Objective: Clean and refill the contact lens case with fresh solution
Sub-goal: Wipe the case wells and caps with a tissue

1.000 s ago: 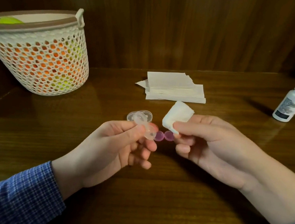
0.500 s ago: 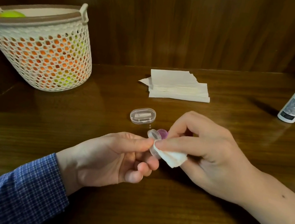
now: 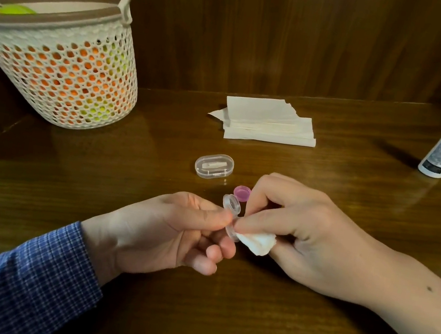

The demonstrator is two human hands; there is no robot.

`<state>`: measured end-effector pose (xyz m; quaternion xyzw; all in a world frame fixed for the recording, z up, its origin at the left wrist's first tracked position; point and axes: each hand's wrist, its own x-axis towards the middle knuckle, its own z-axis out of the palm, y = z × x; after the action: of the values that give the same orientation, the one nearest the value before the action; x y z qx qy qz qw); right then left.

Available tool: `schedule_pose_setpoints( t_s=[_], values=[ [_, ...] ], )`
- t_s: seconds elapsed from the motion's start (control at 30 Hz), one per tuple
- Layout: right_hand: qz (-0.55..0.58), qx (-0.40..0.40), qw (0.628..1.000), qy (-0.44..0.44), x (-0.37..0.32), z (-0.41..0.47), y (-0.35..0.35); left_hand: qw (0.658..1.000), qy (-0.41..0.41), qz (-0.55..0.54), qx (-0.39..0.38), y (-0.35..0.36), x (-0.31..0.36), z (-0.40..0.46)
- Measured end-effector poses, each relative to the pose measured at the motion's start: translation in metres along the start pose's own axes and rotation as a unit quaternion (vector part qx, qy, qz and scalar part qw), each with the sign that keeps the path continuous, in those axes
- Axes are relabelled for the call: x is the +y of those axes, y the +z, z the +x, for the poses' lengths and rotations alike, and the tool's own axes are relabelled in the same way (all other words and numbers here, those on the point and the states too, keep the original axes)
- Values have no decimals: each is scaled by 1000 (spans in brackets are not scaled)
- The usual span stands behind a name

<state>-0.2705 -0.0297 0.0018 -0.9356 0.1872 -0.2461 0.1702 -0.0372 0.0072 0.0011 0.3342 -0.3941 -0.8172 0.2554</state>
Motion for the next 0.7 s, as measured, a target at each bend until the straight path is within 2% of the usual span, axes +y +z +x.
schedule_pose_setpoints(
  t_s=[0.2,0.37,0.53,0.6,0.63,0.7],
  values=[
    [32,-37,997,60,-4,0,-1,993,47,75,76,8,-6,-1],
    [96,-48,983,148,-6,1,0,973,101,129,165,14,-12,1],
    [173,-88,958,211,-6,5,-11,961,126,160,185,16,-15,1],
    [254,-79,935,234,-6,6,-17,963,133,152,177,15,-12,1],
    [324,-52,909,257,-4,7,-19,966,137,138,169,13,-10,1],
    [470,12,826,311,1,8,-20,972,141,104,158,10,-4,-1]
  ],
)
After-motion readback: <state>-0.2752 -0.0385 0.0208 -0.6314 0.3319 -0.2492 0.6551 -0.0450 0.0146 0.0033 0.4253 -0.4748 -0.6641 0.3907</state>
